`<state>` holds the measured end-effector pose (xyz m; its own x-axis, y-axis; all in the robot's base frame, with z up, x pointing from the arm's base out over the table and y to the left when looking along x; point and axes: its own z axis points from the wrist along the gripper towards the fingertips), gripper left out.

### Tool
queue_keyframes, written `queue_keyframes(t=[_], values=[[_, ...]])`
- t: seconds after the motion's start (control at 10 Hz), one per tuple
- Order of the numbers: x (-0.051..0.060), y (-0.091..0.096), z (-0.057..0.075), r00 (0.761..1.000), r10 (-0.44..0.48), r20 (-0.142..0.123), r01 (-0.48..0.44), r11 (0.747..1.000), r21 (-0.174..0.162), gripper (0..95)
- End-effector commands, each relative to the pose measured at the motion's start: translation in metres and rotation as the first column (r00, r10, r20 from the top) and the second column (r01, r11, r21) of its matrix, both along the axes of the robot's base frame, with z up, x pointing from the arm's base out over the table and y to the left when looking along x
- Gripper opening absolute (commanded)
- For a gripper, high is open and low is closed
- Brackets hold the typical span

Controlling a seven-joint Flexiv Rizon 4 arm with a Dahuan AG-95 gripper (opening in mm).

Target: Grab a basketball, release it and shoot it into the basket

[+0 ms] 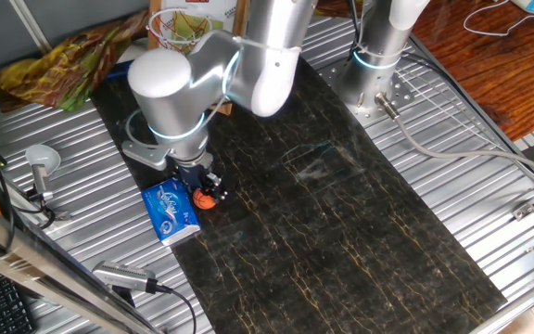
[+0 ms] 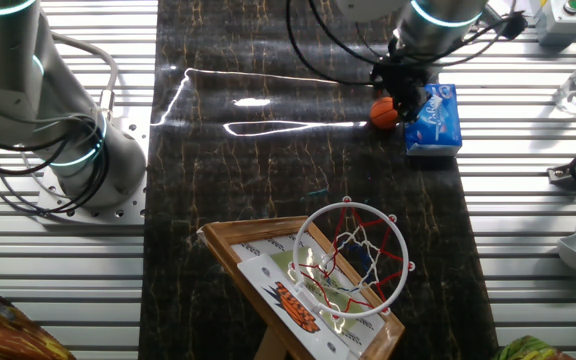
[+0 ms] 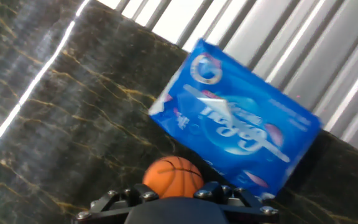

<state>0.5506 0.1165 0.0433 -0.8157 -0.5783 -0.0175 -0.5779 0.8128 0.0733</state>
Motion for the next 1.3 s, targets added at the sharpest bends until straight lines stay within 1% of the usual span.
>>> queue_keyframes(t=[0.1, 0.3, 0.4, 0.6, 0.8, 1.0, 1.1, 1.3], values=[[0.001, 0.001, -0.005, 1.000, -0.005, 0.017, 0.005, 1.000, -0.013, 38.0], [0.001, 0.000, -0.004, 0.999, 0.002, 0.048, 0.002, 0.998, -0.070, 0.0], [0.001, -0.001, -0.004, 0.999, 0.002, 0.048, 0.002, 0.997, -0.077, 0.0], [0.001, -0.001, -0.001, 0.999, -0.005, 0.045, 0.008, 0.998, -0.069, 0.0], [0.003, 0.000, 0.008, 0.999, -0.006, 0.035, 0.009, 0.998, -0.068, 0.0], [0.002, -0.001, 0.014, 0.999, -0.003, 0.034, 0.005, 0.998, -0.066, 0.0], [0.002, -0.005, 0.018, 0.999, 0.005, 0.033, -0.003, 0.998, -0.065, 0.0], [0.005, -0.016, 0.032, 0.999, 0.032, 0.023, -0.030, 0.997, -0.066, 0.0]])
